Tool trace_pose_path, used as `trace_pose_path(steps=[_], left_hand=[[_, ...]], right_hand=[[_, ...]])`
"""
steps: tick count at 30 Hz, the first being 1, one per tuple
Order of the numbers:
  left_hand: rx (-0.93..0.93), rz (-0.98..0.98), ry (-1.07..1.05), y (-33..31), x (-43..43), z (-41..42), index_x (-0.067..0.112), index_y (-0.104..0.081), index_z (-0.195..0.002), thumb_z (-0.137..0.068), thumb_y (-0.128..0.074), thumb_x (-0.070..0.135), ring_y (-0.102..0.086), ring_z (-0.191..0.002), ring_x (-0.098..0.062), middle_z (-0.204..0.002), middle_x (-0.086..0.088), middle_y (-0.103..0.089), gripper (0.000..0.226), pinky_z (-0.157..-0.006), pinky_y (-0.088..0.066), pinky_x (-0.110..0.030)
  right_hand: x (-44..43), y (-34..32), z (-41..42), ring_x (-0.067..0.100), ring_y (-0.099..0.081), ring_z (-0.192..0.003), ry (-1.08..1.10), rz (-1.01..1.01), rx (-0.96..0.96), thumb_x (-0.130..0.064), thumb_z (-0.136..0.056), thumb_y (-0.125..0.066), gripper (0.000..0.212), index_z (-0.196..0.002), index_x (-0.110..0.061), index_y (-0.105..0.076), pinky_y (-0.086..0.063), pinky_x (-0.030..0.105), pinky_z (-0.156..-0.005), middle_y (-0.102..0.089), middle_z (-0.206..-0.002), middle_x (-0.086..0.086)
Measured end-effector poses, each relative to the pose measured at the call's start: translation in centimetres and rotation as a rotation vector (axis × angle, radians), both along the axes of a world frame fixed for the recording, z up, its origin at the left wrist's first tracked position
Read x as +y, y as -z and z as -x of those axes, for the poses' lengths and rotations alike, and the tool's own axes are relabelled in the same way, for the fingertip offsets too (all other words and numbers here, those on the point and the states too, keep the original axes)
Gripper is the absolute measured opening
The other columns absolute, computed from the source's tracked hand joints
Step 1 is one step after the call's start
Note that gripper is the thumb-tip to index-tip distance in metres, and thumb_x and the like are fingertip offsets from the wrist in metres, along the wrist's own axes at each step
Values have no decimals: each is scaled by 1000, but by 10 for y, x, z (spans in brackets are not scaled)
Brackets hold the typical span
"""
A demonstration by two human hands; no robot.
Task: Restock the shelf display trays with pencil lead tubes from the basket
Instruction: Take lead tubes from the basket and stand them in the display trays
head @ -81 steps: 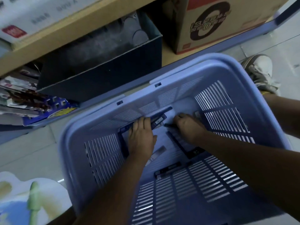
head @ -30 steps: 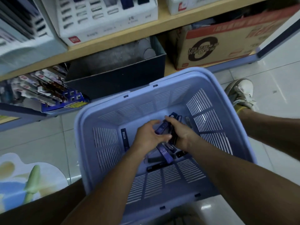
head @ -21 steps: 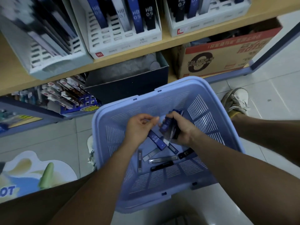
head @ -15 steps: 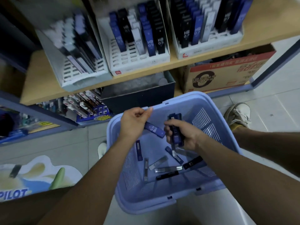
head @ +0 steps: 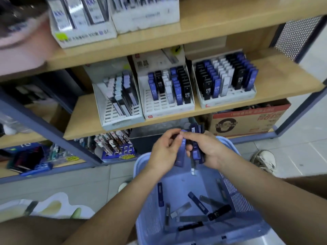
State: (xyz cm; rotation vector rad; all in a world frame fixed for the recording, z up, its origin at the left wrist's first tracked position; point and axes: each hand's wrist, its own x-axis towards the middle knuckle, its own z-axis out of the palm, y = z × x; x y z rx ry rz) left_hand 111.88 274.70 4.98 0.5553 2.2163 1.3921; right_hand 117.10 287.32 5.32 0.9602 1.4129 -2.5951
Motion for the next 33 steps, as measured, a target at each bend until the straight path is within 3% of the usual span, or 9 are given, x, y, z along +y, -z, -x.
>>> trace_pose_path(steps=[3,5,10,13,17,20,25,28,33], left_hand=[[-146,-73,112,-39,2,10,25,-50,-127,-92,-61,24,-67,-61,-9,-83,-10,-71,38,-48,-50,-21],[-131,-50,138,-60,2,18,23,-51,-127,-89,-65,19,-69,-69,-14,-85,-11,-73,40,-57,-55,-28],[-7,-48,-34,-88,-2,57,18,-55,-111,-86,-69,16,-54,-45,-7,-65,-6,-64,29,-46,-44,-18],[-118,-121,-141,-93,-1,79,11,-54,-110,-89,-66,14,-59,-51,-14,-63,-4,-66,25,-54,-54,-23],[-136,-43,-58,-92,0,98,7,-57,-99,-84,-69,6,-60,-52,-12,-64,-7,-65,19,-58,-57,-22],[47,42,-123,-96,1,119,5,-62,-91,-83,-70,1,-63,-55,-13,-74,-12,-67,12,-53,-53,-18],[512,302,-115,-93,13,156,18,-65,-81,-84,-68,6,-60,-66,-11,-74,4,-66,12,-54,-42,-15],[610,395,-82,-80,21,166,15,-70,-89,-84,-68,10,-59,-72,-15,-83,-1,-68,7,-55,-35,-15],[726,467,-2,-71,23,171,12,-74,-97,-85,-66,10,-63,-90,-19,-97,-2,-72,15,-74,-42,-22]], right_hand=[[8,-30,9,16,-47,-44,-136,-143,-3,-15,-84,-75,15,-83,-4,-65,-53,32,-54,-51,-47,4],[13,-52,14,13,-47,-42,-188,-198,3,-17,-84,-75,15,-86,-5,-65,-49,25,-46,-53,-48,2],[28,-89,29,11,-43,-41,-364,-277,72,-13,-87,-71,12,-91,-5,-63,-41,22,-40,-59,-55,3],[29,-84,38,13,-45,-43,-442,-359,21,-4,-86,-70,9,-88,-6,-61,-43,24,-42,-54,-53,3],[35,-68,51,13,-49,-44,-454,-420,-53,-2,-84,-71,10,-86,-6,-62,-45,24,-45,-60,-58,5],[43,-56,54,13,-51,-46,-454,-387,-116,-13,-86,-74,16,-91,-4,-62,-47,23,-45,-70,-71,11],[53,-53,62,12,-52,-45,-371,-293,-142,-26,-87,-73,24,-93,-5,-62,-49,23,-45,-60,-59,4],[51,-58,67,12,-51,-44,-362,-230,-110,-26,-85,-75,21,-82,-9,-62,-47,23,-44,-58,-59,4],[44,-61,71,12,-49,-44,-368,-199,-77,-23,-86,-74,20,-74,-12,-61,-47,22,-44,-56,-58,4]])
